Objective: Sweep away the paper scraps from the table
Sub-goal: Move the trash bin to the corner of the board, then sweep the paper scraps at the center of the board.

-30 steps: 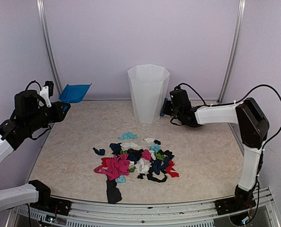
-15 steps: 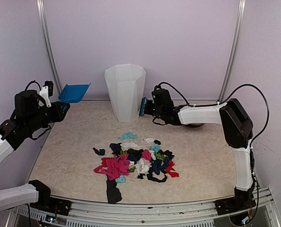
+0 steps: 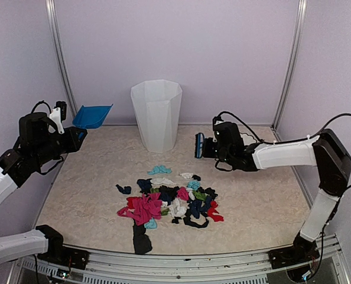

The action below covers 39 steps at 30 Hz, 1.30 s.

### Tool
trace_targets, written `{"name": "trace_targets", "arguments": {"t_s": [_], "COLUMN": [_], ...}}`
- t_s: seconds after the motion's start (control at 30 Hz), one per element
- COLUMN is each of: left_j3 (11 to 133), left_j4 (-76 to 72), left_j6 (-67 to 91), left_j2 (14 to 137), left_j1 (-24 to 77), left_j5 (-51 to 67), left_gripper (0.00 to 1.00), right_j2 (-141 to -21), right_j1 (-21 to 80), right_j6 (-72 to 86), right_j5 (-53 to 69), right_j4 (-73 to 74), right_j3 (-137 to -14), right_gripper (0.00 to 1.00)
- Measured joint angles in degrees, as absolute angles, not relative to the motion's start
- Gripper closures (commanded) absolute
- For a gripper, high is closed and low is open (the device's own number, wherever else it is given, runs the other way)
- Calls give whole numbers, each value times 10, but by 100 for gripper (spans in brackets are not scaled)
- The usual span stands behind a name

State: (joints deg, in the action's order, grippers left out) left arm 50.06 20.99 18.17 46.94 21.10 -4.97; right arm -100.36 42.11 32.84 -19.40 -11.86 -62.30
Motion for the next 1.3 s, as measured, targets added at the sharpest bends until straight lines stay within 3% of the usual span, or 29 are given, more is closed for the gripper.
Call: {"name": "trace_targets", "arguments": {"t_s": [0.23, 0.5, 0.9, 1.3], "left_j3": [501, 501, 501, 501], "left_j4": [210, 210, 210, 210], "left_j6": [182, 182, 182, 182], "left_j2": [469, 473, 473, 473], "left_j1": [211, 211, 211, 211], "left_j5": [-52, -55, -55, -56], "left_gripper": [100, 100, 100, 100], "right_j2": [-866, -845, -983, -1083], "right_j1": [429, 472, 595, 634], "right_j6": [310, 315, 368, 404], "right_j5": [-116, 46, 247, 312], "right_j4": [-95, -33, -35, -47], "right_j3": [-579, -570, -623, -667], "right_gripper": [100, 100, 100, 100]}}
